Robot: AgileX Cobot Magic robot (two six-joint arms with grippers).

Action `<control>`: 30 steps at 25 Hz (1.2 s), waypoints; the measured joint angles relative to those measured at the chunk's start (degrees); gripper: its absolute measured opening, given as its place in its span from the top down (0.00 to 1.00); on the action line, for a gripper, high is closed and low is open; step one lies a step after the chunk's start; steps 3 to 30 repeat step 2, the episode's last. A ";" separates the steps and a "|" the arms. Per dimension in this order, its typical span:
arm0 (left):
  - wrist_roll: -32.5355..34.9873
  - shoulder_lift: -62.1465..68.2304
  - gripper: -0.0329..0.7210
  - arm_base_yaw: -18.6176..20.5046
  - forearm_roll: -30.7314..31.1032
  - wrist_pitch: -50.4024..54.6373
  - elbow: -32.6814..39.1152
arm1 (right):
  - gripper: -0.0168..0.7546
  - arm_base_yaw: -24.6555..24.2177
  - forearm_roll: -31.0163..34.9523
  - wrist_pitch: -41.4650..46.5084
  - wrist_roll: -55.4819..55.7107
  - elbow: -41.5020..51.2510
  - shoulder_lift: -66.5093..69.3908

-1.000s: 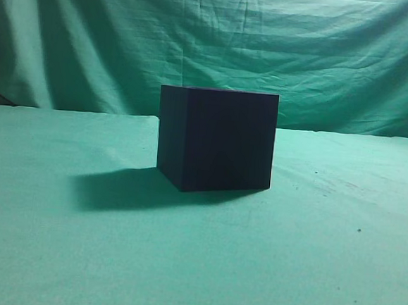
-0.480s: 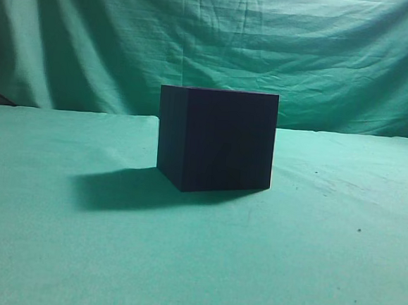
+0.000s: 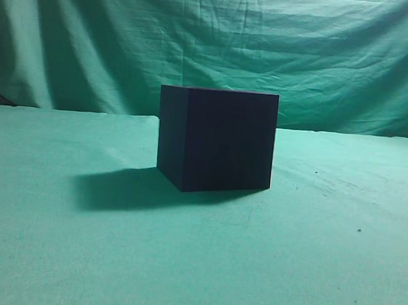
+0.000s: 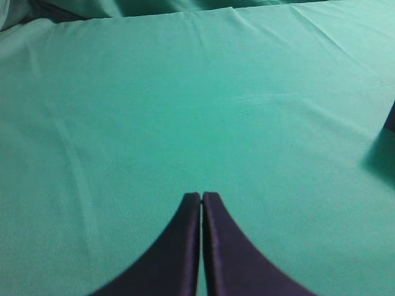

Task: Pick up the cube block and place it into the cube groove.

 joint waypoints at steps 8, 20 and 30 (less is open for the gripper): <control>0.00 0.00 0.96 0.00 0.00 0.00 0.00 | 0.98 0.00 0.00 0.00 0.00 0.00 0.00; 0.00 0.00 0.96 0.00 0.00 0.00 0.00 | 0.98 0.00 0.00 0.00 0.00 0.00 0.00; 0.00 0.00 0.96 0.00 0.00 0.00 0.00 | 0.98 0.00 0.00 0.00 0.00 0.00 0.00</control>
